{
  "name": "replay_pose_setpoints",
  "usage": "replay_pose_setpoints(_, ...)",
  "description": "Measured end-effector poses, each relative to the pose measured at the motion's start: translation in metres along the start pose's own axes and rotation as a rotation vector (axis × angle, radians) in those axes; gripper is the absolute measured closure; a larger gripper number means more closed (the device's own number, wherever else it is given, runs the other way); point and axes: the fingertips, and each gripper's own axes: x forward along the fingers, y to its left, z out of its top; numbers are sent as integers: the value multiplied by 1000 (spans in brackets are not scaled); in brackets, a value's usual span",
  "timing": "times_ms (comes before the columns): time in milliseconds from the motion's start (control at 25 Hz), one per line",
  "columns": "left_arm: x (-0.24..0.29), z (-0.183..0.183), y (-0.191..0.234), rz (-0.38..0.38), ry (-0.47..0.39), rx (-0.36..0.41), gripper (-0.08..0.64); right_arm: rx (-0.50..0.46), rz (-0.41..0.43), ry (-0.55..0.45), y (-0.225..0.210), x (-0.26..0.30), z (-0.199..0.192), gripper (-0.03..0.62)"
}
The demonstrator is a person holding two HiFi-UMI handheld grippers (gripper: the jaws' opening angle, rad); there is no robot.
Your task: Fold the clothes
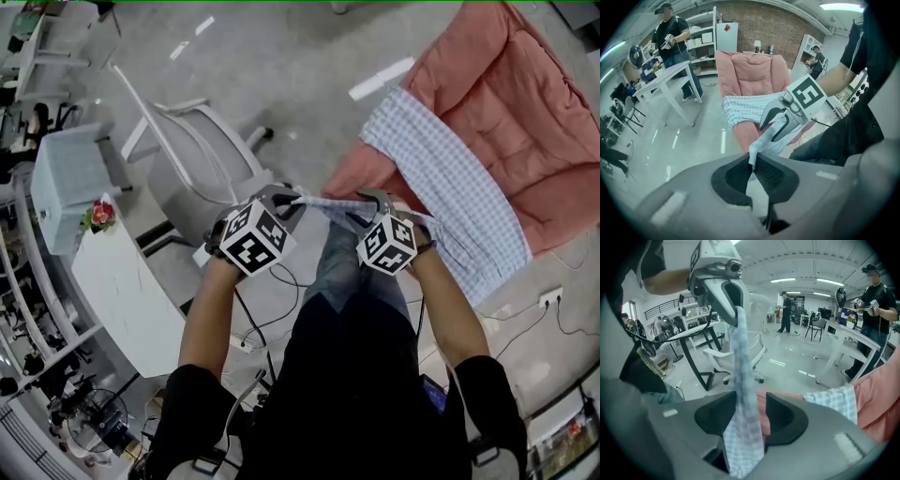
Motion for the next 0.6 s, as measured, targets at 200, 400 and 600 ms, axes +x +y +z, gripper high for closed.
replay_pose_setpoints(200, 10, -1, 42, 15, -5, -27, 537, 28, -33, 44, -31, 6, 3, 548)
replay_pose_setpoints(400, 39, 8, 81, 81, 40, -27, 537, 120, -49, 59, -54, 2, 4, 549)
replay_pose_setpoints(600, 83, 16, 116, 80, 79, -36, 537, 183, -85, 87, -79, 1, -2, 549)
